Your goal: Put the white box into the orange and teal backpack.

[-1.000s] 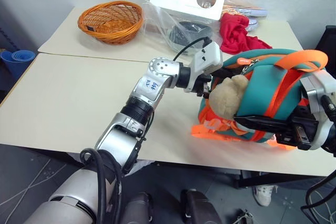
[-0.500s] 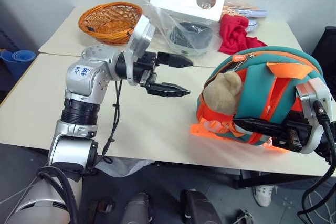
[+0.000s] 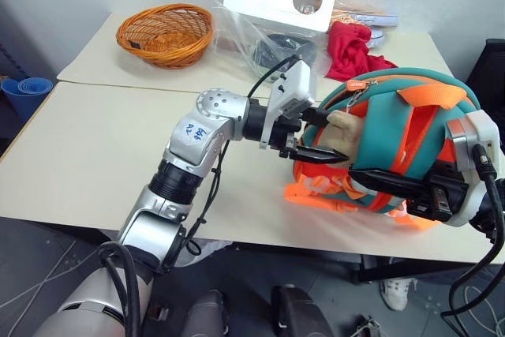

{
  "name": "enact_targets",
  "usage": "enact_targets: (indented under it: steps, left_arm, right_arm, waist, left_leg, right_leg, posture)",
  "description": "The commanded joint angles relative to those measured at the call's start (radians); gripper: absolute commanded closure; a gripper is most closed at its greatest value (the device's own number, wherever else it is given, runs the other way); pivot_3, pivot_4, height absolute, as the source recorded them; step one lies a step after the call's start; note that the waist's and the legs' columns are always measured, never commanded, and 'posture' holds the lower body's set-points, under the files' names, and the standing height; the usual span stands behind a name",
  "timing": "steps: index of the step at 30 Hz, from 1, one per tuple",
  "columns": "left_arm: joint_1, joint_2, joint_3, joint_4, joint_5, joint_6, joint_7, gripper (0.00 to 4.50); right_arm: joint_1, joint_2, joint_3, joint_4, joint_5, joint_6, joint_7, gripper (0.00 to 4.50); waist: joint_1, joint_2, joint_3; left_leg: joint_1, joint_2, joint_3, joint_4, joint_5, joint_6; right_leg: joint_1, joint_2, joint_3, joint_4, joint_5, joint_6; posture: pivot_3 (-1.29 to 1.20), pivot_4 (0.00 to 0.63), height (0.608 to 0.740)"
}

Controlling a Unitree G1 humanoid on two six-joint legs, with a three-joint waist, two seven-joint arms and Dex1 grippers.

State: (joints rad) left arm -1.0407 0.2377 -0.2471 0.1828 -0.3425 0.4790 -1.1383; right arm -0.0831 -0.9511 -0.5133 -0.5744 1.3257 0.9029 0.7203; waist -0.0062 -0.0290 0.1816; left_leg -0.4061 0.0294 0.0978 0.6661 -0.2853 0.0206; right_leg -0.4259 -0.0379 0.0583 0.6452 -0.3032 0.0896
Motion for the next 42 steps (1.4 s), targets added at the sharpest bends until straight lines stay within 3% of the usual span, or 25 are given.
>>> enact_targets:
  steps: [1,5,8,10,13,18,25,32,37,40,42]
  left_arm:
    - [-0.021,0.016,0.018,0.035,0.014,-0.030,-0.005,2.57]
    - [-0.057,0.051,0.045,0.074,0.003,-0.043,-0.037,3.41]
    - [-0.130,0.136,0.101,0.135,-0.061,-0.024,-0.173,3.78]
    - [-0.196,0.202,0.135,0.224,-0.082,-0.010,-0.248,3.83]
    - [-0.235,0.274,0.108,0.363,-0.004,-0.134,-0.319,3.83]
    - [-0.139,0.331,-0.030,0.479,0.209,-0.458,-0.353,3.83]
    - [-0.004,0.197,-0.125,0.487,0.411,-0.716,-0.099,3.83]
    - [0.064,0.025,-0.120,0.459,0.447,-0.684,0.084,3.83]
    - [0.058,0.038,-0.051,0.458,0.396,-0.608,0.092,3.83]
    - [0.061,0.085,0.019,0.420,0.299,-0.465,0.002,2.98]
    - [0.067,0.158,0.073,0.385,0.233,-0.371,-0.077,2.36]
  right_arm:
    - [0.016,0.012,-0.040,-0.031,0.013,-0.031,-0.011,4.50]
    - [0.043,0.013,-0.058,-0.026,0.005,-0.038,-0.008,4.50]
    - [0.080,0.009,-0.093,-0.007,-0.003,-0.036,0.011,4.50]
    - [0.105,0.010,-0.117,0.009,-0.011,-0.038,0.022,4.50]
    - [0.129,0.019,-0.132,0.035,-0.052,-0.054,0.031,4.50]
    - [0.130,0.039,-0.134,0.058,-0.048,-0.066,0.011,4.50]
    - [0.117,0.041,-0.113,0.072,-0.070,-0.076,0.014,4.50]
    - [0.031,0.062,-0.059,0.078,-0.125,-0.106,-0.032,4.50]
    - [-0.016,0.071,-0.027,0.062,-0.156,-0.108,-0.079,4.50]
    - [0.021,0.033,-0.057,0.080,-0.185,-0.089,-0.051,3.64]
    - [0.096,-0.025,-0.143,0.106,-0.216,-0.077,0.040,3.00]
  waist:
    - [0.002,0.000,0.000]
    - [0.002,0.000,0.000]
    - [-0.002,0.000,0.000]
    - [-0.011,0.000,0.000]
    - [-0.020,0.000,0.000]
    - [-0.023,0.000,0.000]
    - [-0.010,0.000,0.000]
    - [0.005,0.000,0.000]
    - [0.006,0.000,0.000]
    - [0.002,0.000,0.000]
    - [0.002,0.001,0.000]
  left_leg:
    - [0.000,0.000,0.000,0.000,0.000,0.000]
    - [0.000,0.000,0.000,0.000,0.000,0.000]
    - [0.000,0.000,0.000,0.000,0.000,0.000]
    - [0.000,0.001,0.001,0.000,0.000,0.000]
    - [0.000,0.001,0.000,0.000,0.000,0.000]
    - [0.001,0.001,0.001,-0.001,0.000,0.000]
    - [-0.001,0.000,0.001,0.000,-0.001,0.001]
    - [0.000,-0.001,0.002,0.001,-0.001,0.002]
    - [-0.001,-0.001,0.002,0.001,-0.001,0.002]
    - [-0.001,-0.001,0.002,0.000,-0.001,0.002]
    - [-0.001,0.000,0.002,0.000,-0.001,0.002]
  right_leg:
    - [0.000,0.000,0.000,0.000,0.000,0.000]
    - [0.000,0.000,0.000,0.000,0.000,0.000]
    - [0.000,0.001,0.000,0.000,0.000,0.000]
    - [-0.001,0.001,0.000,0.001,0.000,0.000]
    - [-0.001,0.004,-0.001,0.000,0.000,-0.001]
    - [0.000,0.007,0.001,0.000,0.000,-0.001]
    - [-0.001,-0.001,0.000,0.000,0.000,-0.001]
    - [-0.001,-0.002,0.000,0.000,0.000,0.000]
    - [-0.001,-0.002,0.000,0.000,0.000,0.000]
    - [-0.001,-0.001,-0.001,0.001,0.000,0.000]
    - [-0.001,-0.001,0.000,0.001,0.000,0.000]
  posture:
    - [0.00,0.150,0.740]
    - [0.00,0.150,0.740]
    - [0.00,0.150,0.740]
    - [0.00,0.150,0.740]
    - [0.00,0.150,0.740]
    - [0.00,0.150,0.740]
    - [0.00,0.150,0.740]
    - [0.00,0.150,0.740]
    - [0.00,0.150,0.740]
    - [0.00,0.150,0.740]
    - [0.00,0.150,0.740]
